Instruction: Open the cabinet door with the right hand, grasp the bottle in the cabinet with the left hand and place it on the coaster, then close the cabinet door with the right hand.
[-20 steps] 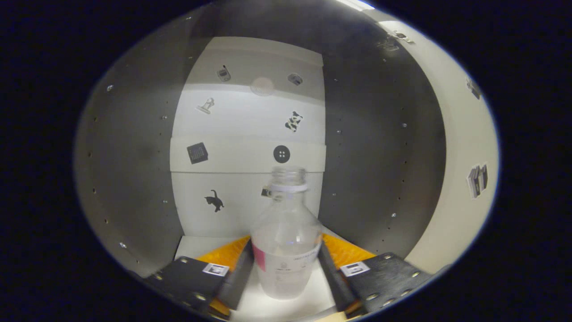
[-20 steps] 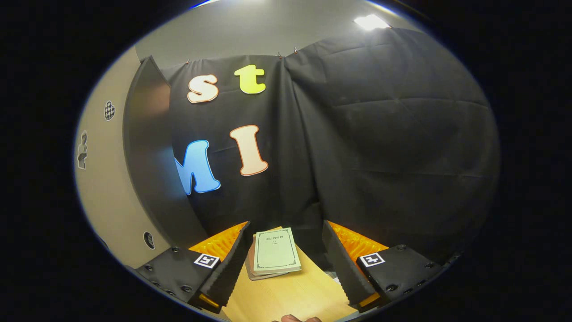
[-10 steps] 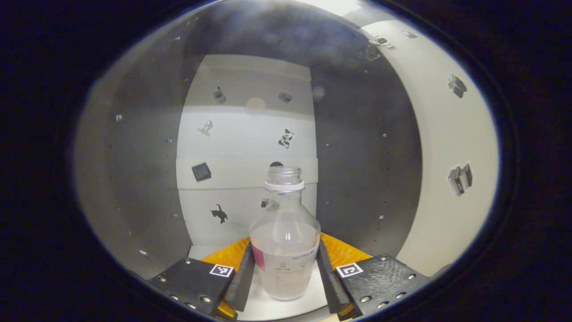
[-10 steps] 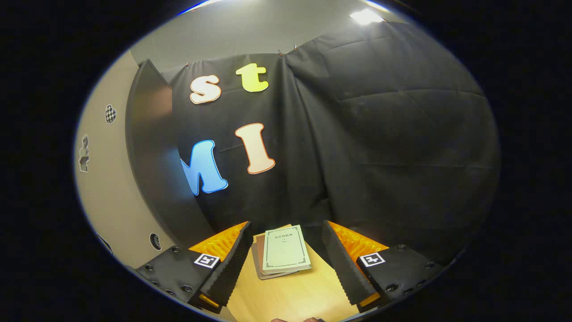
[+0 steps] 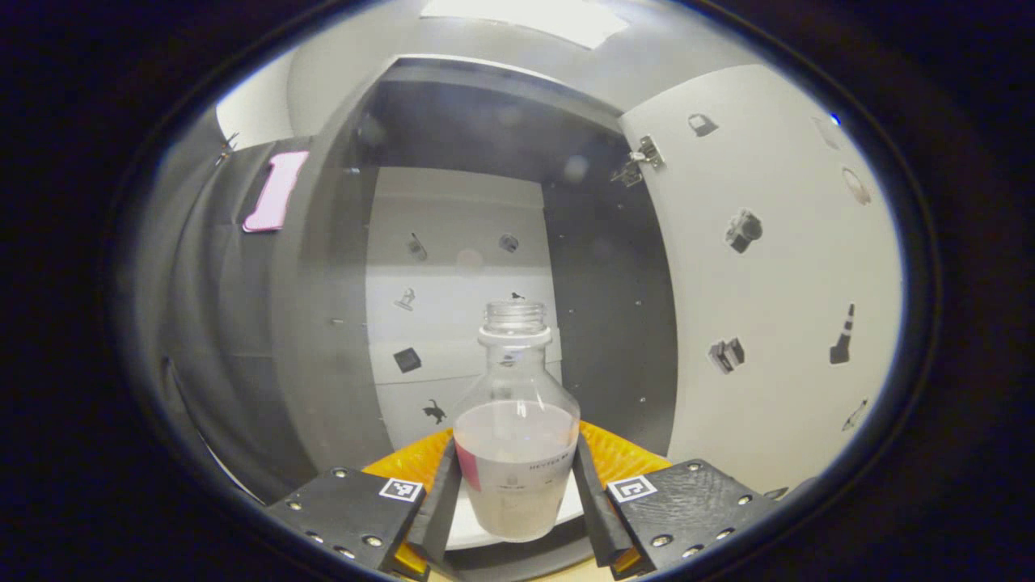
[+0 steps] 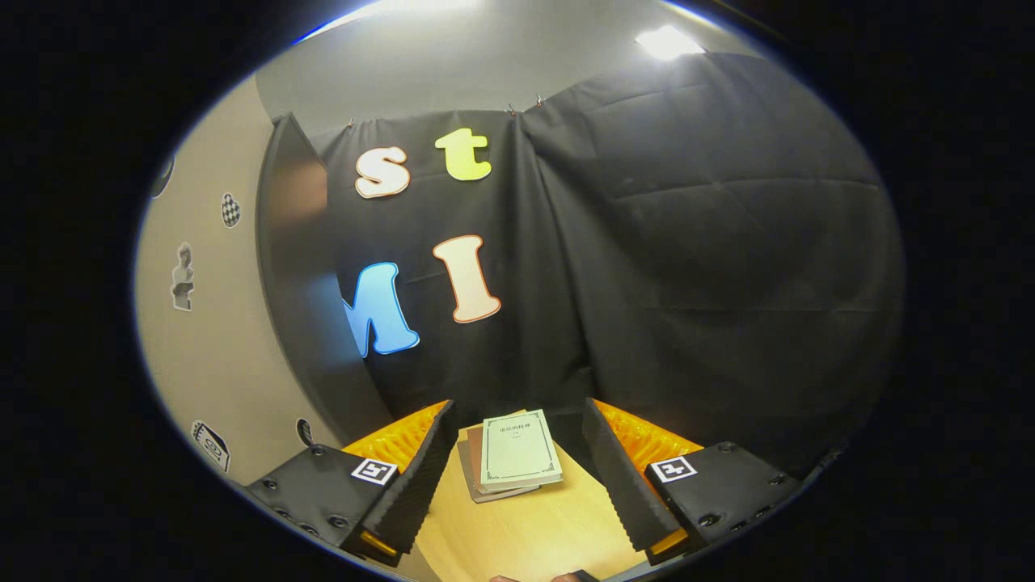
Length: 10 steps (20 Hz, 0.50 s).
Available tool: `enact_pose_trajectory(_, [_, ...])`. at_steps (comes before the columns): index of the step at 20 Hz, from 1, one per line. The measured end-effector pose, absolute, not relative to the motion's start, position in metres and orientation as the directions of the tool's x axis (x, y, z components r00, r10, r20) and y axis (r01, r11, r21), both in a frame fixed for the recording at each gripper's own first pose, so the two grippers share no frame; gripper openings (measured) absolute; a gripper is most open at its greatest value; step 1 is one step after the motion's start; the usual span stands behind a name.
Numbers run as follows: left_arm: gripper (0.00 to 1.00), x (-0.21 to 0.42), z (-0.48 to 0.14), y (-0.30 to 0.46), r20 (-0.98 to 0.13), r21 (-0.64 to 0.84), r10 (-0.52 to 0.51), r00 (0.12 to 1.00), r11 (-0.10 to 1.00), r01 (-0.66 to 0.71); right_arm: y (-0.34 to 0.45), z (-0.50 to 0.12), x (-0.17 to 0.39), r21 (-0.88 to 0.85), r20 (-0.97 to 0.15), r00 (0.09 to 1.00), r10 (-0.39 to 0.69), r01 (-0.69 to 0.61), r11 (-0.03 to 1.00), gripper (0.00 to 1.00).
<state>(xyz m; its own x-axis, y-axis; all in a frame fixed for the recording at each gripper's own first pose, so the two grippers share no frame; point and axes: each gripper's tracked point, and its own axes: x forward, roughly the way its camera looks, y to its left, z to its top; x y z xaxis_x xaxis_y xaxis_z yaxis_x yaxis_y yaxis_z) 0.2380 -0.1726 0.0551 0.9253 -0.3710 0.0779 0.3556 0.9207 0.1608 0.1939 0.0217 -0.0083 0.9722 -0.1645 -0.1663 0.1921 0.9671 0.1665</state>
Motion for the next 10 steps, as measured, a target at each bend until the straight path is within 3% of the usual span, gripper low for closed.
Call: enact_pose_trajectory(10, [0.66,0.132,0.012,-0.041,0.121,0.125,-0.246,0.962,0.965,0.231,0.052,0.008,0.160,0.155,-0.148,0.975,-0.164,0.186,0.970,0.98])
